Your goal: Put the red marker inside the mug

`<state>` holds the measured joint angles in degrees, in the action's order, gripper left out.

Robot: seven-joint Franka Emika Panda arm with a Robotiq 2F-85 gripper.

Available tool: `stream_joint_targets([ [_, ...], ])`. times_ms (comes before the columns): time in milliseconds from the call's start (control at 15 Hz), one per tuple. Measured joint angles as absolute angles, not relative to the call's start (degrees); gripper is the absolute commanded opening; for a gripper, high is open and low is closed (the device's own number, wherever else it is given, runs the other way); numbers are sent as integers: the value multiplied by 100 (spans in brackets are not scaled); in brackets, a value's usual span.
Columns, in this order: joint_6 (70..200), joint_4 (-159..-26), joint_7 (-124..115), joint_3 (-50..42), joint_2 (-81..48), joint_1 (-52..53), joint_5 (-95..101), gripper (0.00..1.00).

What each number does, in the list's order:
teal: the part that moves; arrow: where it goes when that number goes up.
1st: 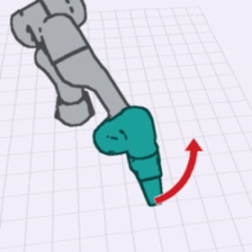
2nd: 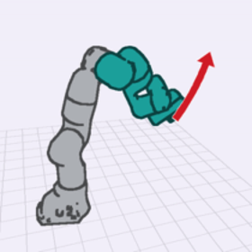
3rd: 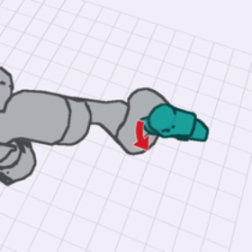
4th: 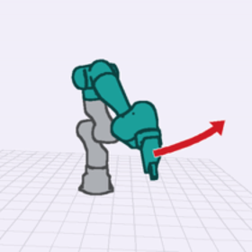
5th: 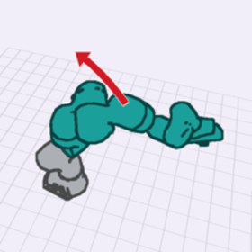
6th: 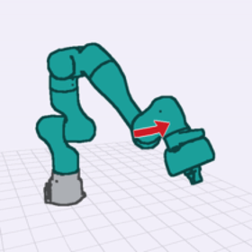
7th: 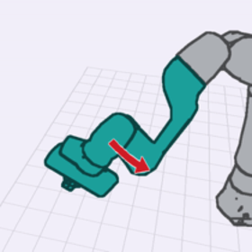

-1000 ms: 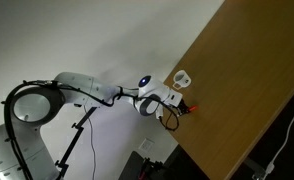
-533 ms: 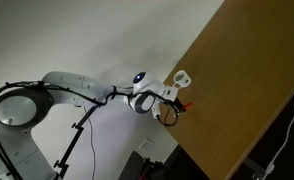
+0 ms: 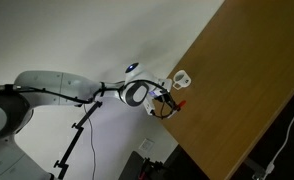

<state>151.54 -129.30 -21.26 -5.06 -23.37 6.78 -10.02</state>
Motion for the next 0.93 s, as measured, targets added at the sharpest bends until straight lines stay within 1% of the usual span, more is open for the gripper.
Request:
stream_joint_targets([
  [733,13709,-12498,-1509,-506,-1739,299,-623,6],
  [933,13536,-12309,-1509,-508,-1662,263,-450,6],
])
